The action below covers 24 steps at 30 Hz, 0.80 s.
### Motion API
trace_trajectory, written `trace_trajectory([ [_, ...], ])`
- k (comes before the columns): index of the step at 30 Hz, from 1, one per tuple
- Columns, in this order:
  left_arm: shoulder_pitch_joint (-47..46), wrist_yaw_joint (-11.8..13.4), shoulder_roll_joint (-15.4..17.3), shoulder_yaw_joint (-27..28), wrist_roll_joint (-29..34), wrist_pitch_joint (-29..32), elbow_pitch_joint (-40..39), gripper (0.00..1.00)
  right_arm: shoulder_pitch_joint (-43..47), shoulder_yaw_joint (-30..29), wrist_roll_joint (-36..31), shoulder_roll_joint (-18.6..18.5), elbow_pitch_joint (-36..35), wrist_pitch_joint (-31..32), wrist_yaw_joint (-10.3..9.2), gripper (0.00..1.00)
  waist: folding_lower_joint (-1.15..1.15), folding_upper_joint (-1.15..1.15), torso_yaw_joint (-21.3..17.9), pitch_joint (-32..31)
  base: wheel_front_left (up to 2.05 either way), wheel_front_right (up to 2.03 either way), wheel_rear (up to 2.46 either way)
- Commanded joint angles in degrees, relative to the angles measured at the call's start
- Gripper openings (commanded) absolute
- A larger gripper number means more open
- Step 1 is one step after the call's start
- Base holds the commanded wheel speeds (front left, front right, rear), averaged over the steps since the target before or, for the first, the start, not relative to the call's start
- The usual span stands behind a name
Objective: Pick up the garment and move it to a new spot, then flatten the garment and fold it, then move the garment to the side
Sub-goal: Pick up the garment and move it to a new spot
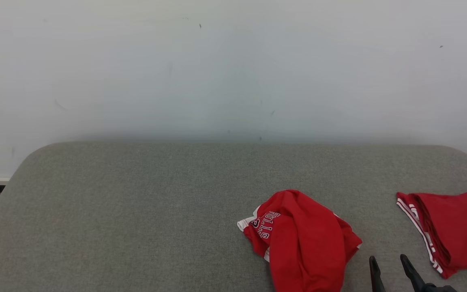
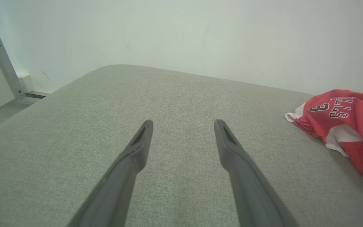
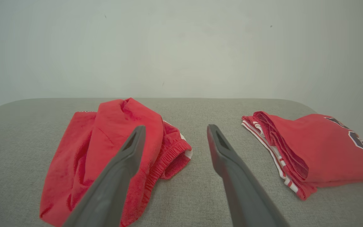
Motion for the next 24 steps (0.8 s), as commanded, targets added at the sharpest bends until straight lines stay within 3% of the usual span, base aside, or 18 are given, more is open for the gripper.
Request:
trace_trajectory([
  [1, 0.09, -0.14, -0.35, 0.31, -1.15, -0.14, 0.48, 1.00, 0.61, -0.32, -0.25, 0.05, 0.11, 0.16, -0.13, 1.00, 0.01, 0.00, -0.10, -0.01, 0.00, 0.00, 0.00],
  [24, -0.25, -0.57, -1.98, 1.17, -0.26, -0.15, -0.02, 1.00, 0.60, 0.47, -0.70, 0.10, -0.82, 1.16, -0.13, 1.00, 0.01, 0.00, -1.53, 0.87, 0.00, 0.00, 0.00],
])
